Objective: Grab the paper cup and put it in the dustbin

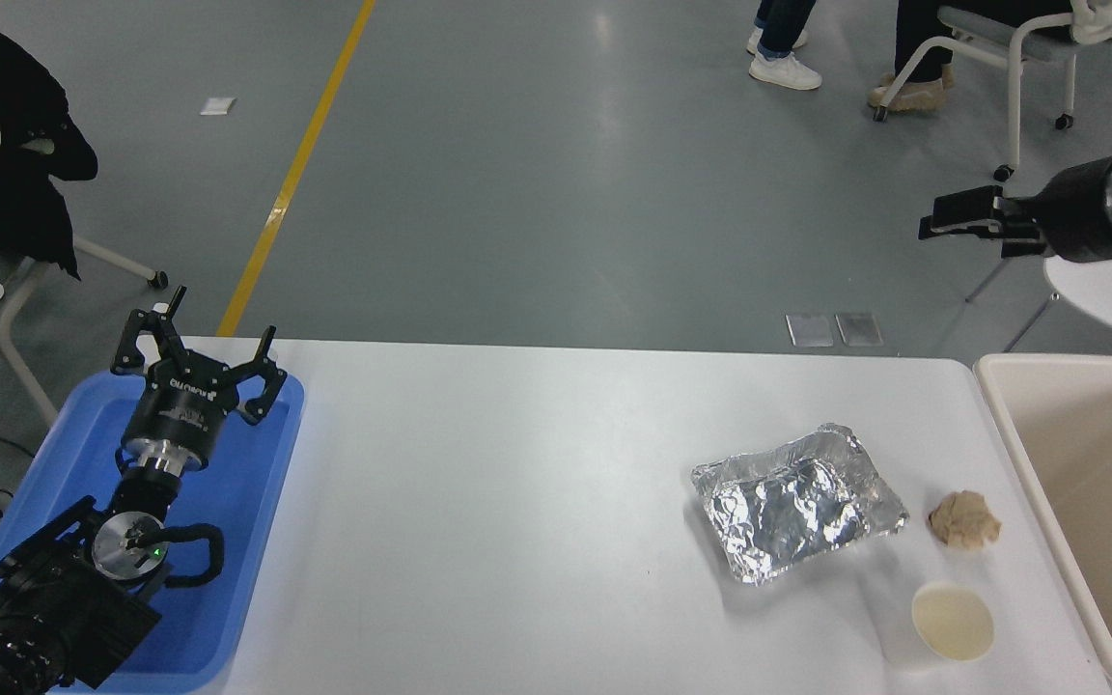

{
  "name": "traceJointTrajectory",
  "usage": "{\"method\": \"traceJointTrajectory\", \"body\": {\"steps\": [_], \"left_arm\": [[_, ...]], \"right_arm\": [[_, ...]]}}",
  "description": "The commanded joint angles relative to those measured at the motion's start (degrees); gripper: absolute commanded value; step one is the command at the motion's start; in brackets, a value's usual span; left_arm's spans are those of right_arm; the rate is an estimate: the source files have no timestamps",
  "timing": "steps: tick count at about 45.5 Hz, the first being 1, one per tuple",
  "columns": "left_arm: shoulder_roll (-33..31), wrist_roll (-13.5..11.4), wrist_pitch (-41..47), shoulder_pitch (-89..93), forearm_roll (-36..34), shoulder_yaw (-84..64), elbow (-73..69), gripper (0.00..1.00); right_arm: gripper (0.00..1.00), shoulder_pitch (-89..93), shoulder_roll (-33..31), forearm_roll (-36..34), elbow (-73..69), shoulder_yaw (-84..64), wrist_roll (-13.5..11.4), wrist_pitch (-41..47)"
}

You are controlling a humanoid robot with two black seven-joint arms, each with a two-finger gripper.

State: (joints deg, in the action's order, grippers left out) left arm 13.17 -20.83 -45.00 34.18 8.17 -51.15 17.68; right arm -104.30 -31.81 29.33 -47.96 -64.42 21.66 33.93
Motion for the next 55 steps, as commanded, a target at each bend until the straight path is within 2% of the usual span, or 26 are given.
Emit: {"method": "traceJointTrajectory", "body": {"steps": [1,25,34,55], "left_arm": [[0.0,0.0,0.0,0.0,0.0,0.0,0.0,1.00],[0.0,0.0,0.0,-0.1,0.0,0.0,0.0,1.00],[0.0,0.0,0.0,-0.1,0.0,0.0,0.0,1.00],[0.0,0.0,0.0,-0.1,0.0,0.0,0.0,1.00]], "right_arm": [[1.00,-8.4,0.7,2.7,-10.5,-3.3,-0.3,11.1],[1.00,-17.9,-4.0,2.7,-31.1,-13.9,-0.5,11.1],[1.00,-18.4,-6.8,3.2,-32.6,-13.9,-0.6,11.1],[1.00,-11.5,-8.2,4.6,-32.7,-14.7,-0.6,11.1]]}}
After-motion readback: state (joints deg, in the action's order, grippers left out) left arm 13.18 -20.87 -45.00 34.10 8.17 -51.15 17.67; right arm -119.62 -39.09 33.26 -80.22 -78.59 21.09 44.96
